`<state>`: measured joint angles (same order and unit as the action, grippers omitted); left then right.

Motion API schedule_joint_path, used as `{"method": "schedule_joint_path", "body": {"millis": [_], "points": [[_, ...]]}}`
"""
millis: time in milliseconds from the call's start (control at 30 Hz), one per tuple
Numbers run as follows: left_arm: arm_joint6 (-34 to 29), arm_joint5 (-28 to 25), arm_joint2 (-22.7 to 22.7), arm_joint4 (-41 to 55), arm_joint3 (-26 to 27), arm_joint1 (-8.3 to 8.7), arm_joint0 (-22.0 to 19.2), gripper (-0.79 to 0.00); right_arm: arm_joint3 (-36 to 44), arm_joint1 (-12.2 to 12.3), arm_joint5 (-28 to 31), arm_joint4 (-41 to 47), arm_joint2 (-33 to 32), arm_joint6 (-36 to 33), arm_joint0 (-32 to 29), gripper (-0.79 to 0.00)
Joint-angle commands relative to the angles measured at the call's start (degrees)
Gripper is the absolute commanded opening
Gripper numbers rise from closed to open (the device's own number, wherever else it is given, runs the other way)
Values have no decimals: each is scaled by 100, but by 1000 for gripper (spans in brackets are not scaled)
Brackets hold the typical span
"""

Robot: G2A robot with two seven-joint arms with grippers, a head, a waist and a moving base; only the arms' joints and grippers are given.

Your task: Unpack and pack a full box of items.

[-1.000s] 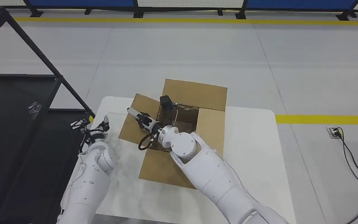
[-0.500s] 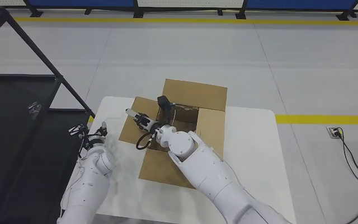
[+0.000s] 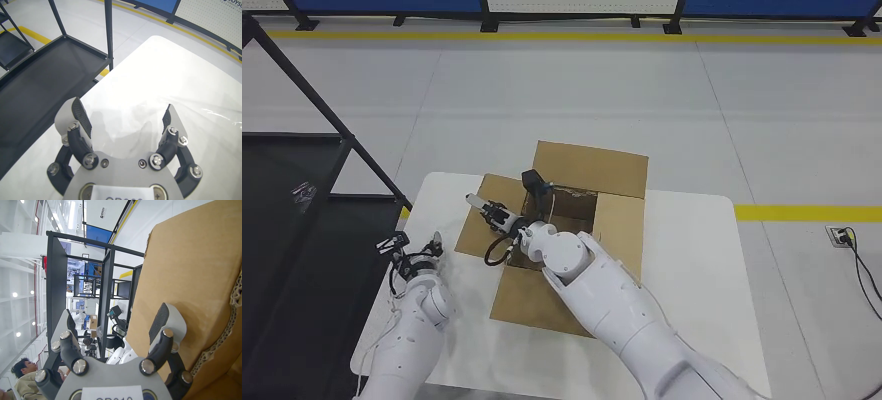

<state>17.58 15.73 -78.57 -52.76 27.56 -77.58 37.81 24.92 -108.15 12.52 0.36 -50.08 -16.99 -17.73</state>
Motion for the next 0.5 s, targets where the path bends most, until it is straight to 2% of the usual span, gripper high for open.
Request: {"method": "schedule_joint_path", "body": {"millis": [0, 267, 467], "points": [[26, -16, 6, 19, -24, -12, 27, 0, -37, -11, 15, -8, -15, -6, 17, 0], [164, -303, -154, 208, 116, 21, 128, 0, -154, -48, 87, -44, -76, -71, 69, 0], [586, -460, -396, 459, 701, 67, 480, 0, -214, -72, 154, -92, -105, -189, 96, 0]]}}
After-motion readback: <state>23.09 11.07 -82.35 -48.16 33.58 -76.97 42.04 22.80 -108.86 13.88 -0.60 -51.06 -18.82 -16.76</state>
